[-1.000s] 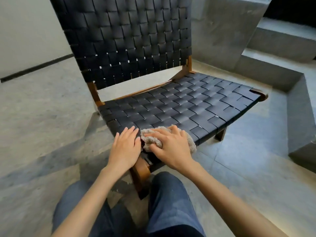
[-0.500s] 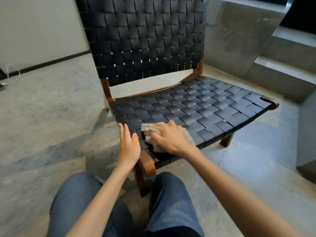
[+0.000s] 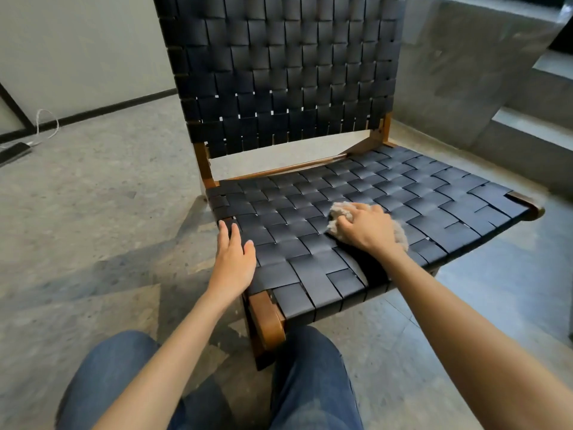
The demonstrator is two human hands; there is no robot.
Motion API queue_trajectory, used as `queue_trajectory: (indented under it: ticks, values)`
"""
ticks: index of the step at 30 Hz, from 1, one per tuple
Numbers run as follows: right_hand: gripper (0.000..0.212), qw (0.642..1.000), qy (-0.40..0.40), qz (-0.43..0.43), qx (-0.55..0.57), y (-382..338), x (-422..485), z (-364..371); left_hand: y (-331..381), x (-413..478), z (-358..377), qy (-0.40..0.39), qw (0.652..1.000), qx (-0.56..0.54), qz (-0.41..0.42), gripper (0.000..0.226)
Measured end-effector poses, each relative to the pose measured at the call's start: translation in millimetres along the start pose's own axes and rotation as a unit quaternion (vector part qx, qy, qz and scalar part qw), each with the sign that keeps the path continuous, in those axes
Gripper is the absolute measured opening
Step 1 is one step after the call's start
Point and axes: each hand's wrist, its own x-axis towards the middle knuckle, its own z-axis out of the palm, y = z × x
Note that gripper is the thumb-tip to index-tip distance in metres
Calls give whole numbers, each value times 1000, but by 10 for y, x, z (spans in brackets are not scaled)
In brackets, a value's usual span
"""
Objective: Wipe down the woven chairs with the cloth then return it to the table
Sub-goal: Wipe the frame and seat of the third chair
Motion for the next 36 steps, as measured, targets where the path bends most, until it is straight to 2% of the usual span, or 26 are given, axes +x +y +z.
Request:
queue_trajectory:
  ticks: [4,7,10,13,19,22,24,28,32,36]
  values:
    - [43,989,-40,-113,93,-671,-228,133,39,73,5,24,999,-36,2,51]
    - [44,967,-25,-206,150,-1186,-409,272,-8,81,-14,56,995,-88,-2,48]
    - [41,963,-4,-219,160,-1324,-326,329,-53,132,-47,54,996,-69,4,48]
    - [43,977,-4,-192,93,-1084,-59,356,-25,243,-57,13,1000,-2,7,51]
    - [41,999,13,-21,-42,85,597,260,108,573,-20,-15,981,194,-13,55]
    - [38,999,21,33,-38,259,791,255,112,698,-34,-4,980,201,-8,54]
    - [39,999,16,34,-19,123,820,264,105,738,-39,12,985,171,-8,52]
    - [35,994,-22,-52,95,-676,563,343,64,739,-51,55,995,79,-6,48]
    - [27,961,-34,-192,198,-1568,245,481,-31,728,-96,68,998,15,-1,48]
    - [31,962,-21,-207,175,-1601,337,531,-64,760,-127,45,998,41,7,48]
